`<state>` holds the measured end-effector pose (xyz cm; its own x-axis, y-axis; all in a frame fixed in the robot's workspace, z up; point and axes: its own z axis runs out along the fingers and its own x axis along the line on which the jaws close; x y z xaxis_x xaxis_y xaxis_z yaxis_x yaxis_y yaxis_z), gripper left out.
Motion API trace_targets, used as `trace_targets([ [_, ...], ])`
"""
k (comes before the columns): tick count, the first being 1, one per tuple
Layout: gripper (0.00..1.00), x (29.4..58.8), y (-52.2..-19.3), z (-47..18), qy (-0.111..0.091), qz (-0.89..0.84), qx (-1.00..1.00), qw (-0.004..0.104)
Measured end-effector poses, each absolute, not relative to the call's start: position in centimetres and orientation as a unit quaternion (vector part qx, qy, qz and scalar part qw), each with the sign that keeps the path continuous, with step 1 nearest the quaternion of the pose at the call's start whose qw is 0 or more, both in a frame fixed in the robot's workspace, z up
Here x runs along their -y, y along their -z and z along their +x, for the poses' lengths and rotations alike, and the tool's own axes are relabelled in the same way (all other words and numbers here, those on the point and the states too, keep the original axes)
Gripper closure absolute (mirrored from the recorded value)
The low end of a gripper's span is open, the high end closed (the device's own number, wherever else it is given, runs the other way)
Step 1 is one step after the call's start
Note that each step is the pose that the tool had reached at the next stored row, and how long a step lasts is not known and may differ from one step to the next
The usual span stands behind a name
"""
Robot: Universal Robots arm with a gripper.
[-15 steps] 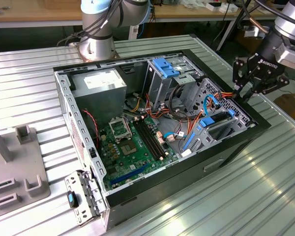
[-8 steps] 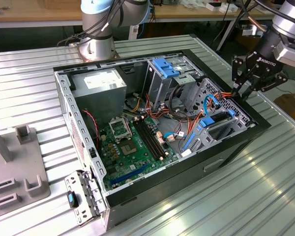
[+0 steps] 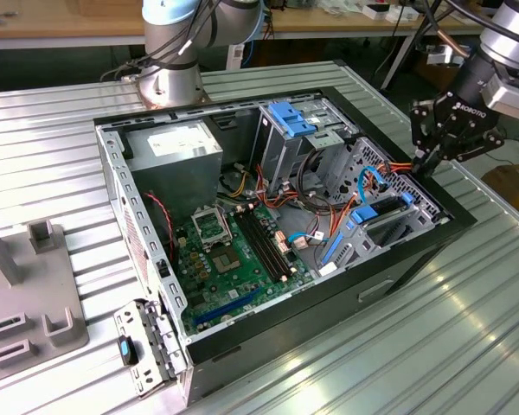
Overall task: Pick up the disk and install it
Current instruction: 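Insert the first disk wire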
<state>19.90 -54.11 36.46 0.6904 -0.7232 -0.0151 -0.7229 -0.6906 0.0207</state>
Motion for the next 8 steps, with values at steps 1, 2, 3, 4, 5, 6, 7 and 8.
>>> trace_targets([
  [1,0.78,54.11,-36.47,19.90,0.011,0.919,0.393,0.007],
  [2,0.82,54.12,-36.47,19.90,0.011,0.919,0.393,0.007],
  [3,0.82,54.12,-36.46,19.90,0.011,0.919,0.393,0.007],
  [4,0.82,54.12,-36.46,19.90,0.011,0.919,0.393,0.007],
  [5,0.82,54.12,-36.46,19.89,0.011,0.919,0.393,0.007],
  [6,0.82,54.12,-36.48,19.88,0.011,0.919,0.393,0.006],
  [7,0.82,54.12,-36.63,19.86,0.011,0.919,0.393,0.006],
  [8,0.82,54.12,-36.81,19.85,0.010,0.919,0.393,0.006],
])
